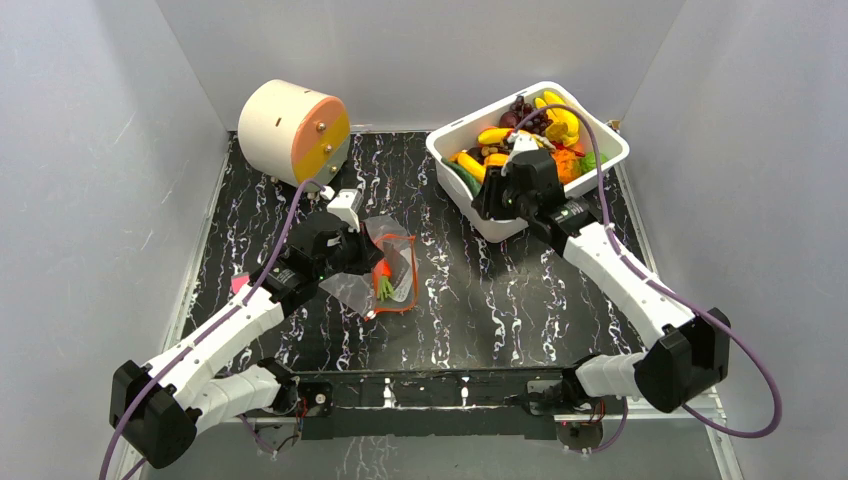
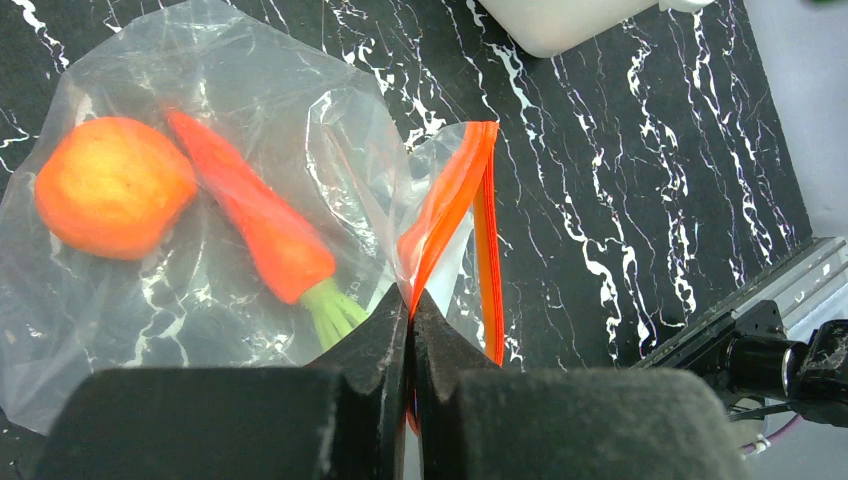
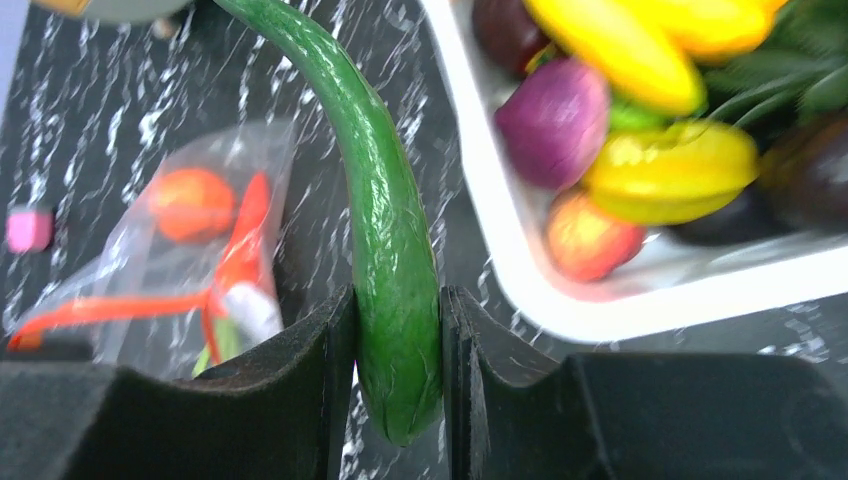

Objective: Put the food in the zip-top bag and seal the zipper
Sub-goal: Pick up the fake vegetable from the bin, then place the fake vegetable in the zipper food storage bag.

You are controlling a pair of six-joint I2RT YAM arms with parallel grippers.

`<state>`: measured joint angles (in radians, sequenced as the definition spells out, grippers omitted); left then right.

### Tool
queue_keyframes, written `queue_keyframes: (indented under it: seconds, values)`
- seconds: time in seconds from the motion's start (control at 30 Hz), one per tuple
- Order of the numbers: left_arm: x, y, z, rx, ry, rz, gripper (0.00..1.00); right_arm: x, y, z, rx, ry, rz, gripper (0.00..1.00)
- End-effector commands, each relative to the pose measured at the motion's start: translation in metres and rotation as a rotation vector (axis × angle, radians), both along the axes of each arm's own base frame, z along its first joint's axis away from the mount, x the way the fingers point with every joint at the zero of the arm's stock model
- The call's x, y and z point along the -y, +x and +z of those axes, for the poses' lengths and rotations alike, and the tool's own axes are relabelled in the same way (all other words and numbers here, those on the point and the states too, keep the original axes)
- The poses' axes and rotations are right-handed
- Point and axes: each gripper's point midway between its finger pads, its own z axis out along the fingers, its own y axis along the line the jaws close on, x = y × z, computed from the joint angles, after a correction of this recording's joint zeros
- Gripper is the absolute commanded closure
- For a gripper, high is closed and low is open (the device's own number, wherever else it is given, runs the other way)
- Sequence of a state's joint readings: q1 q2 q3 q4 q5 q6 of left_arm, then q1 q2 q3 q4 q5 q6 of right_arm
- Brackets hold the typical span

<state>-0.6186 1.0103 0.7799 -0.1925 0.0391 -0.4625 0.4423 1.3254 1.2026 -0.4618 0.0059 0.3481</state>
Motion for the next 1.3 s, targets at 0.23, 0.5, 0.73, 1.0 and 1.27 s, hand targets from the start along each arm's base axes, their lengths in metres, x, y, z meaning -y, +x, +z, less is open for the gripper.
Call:
queue_keyframes:
  seconds: [0.23, 0.5, 0.73, 1.0, 1.27]
  values:
    - [0.008, 0.016, 0.02, 0.077, -0.041, 0.015, 1.0, -0.069, -0.107, -0.031, -0.239, 0.261, 0.247, 0.88]
    - [0.002, 0.019, 0.019, 0.101, -0.021, 0.043, 1.0, -0.102, -0.158, -0.045, -0.427, 0.375, 0.372, 0.88]
    - [0.004, 0.018, 0.026, 0.13, -0.031, 0.016, 1.0, -0.112, -0.178, -0.067, -0.581, 0.353, 0.355, 0.87]
    - [0.013, 0.006, 0.024, 0.123, -0.091, -0.044, 1.0, -0.125, -0.168, -0.078, -0.651, 0.336, 0.315, 0.83]
    - [0.015, -0.002, 0.025, 0.119, -0.117, -0.07, 1.0, -0.143, -0.155, -0.073, -0.647, 0.44, 0.288, 0.82]
